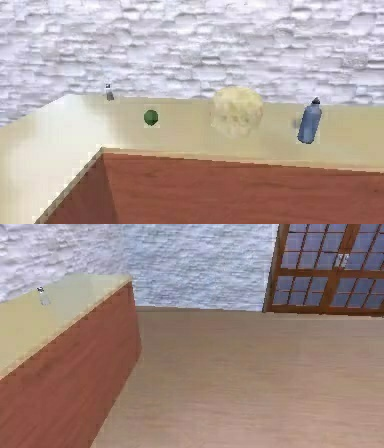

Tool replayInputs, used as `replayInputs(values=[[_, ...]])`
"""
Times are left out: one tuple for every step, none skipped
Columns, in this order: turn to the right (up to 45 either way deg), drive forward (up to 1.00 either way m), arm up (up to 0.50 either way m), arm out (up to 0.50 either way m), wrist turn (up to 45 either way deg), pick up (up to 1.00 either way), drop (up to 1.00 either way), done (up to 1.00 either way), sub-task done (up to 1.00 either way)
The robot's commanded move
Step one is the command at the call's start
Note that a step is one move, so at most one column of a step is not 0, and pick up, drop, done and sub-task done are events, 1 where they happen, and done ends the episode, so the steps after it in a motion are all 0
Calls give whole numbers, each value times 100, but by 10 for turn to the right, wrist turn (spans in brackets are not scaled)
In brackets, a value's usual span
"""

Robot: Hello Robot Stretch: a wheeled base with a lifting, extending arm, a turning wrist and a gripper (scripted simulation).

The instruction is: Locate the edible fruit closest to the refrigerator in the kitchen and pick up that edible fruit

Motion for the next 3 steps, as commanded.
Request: replayInputs(values=[[-450, 0, 0, 0, 0, 0, 0, 0, 0], [-450, 0, 0, 0, 0, 0, 0, 0, 0], [-450, 0, 0, 0, 0, 0, 0, 0, 0]])
